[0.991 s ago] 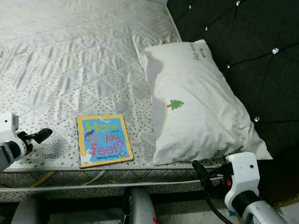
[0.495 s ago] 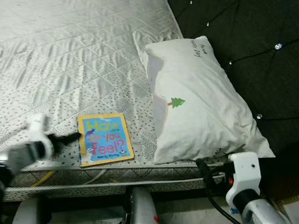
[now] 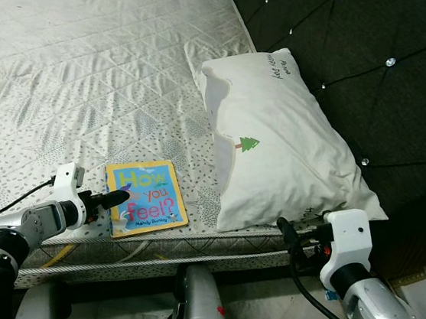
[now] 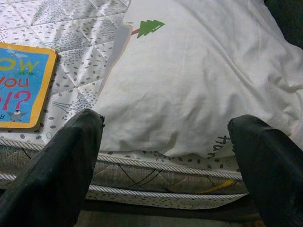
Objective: Clean up the room
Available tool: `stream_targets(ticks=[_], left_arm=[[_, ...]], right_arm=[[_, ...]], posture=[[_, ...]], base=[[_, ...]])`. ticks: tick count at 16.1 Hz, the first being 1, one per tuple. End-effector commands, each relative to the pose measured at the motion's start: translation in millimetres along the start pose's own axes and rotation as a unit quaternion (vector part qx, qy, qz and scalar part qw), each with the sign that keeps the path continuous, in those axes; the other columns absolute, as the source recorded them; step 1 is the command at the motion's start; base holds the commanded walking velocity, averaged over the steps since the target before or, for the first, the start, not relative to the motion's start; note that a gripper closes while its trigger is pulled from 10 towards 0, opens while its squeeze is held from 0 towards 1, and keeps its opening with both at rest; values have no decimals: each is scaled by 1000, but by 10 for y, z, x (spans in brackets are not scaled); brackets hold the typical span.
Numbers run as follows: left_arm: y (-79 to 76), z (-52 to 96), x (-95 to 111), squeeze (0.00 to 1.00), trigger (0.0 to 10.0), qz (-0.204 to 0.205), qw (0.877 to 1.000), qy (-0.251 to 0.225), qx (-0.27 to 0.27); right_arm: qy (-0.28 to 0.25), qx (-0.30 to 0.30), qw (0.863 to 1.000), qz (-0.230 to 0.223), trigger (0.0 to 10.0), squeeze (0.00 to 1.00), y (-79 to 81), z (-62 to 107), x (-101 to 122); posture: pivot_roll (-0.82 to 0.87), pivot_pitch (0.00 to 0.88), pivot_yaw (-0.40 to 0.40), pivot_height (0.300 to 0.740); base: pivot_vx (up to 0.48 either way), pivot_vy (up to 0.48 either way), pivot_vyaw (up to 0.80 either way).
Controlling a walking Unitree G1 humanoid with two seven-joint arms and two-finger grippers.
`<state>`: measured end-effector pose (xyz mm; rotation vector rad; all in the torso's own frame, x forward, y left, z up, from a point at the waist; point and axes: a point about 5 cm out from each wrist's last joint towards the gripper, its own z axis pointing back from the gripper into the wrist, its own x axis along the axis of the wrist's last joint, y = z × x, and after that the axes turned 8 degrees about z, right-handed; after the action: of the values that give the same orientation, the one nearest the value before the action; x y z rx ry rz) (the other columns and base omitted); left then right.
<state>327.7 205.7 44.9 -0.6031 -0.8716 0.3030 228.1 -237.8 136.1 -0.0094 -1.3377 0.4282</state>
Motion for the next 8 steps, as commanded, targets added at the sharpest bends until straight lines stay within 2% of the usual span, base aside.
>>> stream_targets(ticks=[1,8], left_arm=[[-9,-14,-33,0,10000,1,1000,9,2],[-9,-14,-33,0,10000,1,1000,9,2]], right_arm=[[2,-4,1000,3,10000,0,-11,15,10],[2,-4,1000,3,10000,0,-11,15,10]], posture=[[-291,110,-151,575],[-291,110,-151,575]], base=[[0,0,0],[0,0,0]])
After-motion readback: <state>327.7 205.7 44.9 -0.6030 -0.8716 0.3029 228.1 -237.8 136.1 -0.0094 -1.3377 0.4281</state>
